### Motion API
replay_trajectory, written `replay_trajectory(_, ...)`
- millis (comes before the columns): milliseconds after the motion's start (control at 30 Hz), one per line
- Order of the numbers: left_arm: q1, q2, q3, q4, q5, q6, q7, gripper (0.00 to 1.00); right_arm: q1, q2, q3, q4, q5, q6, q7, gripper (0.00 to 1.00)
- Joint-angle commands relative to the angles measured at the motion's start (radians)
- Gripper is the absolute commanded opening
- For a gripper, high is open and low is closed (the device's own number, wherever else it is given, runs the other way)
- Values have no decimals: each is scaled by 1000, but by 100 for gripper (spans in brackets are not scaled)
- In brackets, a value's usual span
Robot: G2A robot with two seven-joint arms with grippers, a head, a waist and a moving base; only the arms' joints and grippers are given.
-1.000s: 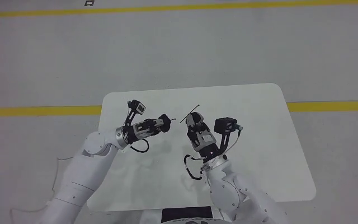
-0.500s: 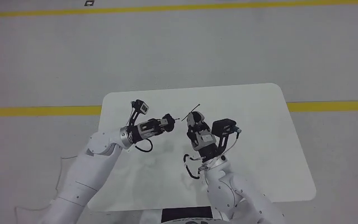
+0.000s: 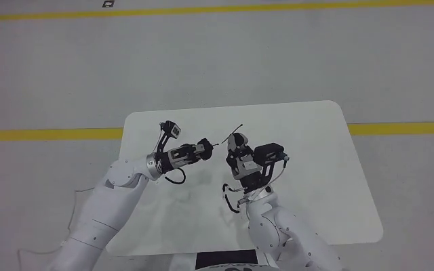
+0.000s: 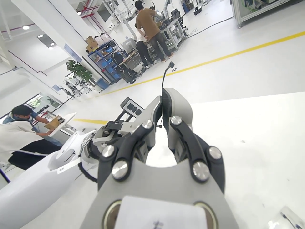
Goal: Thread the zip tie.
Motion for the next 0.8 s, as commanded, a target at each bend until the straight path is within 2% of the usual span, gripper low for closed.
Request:
replay_trajectory(0,0,0,0,0,0,0,0,0,-1,-2,2,1,-4,-7,3,0)
replay_trajectory(767,0,0,0,0,0,0,0,0,-1,-36,-5,34,-51,-13,13,0)
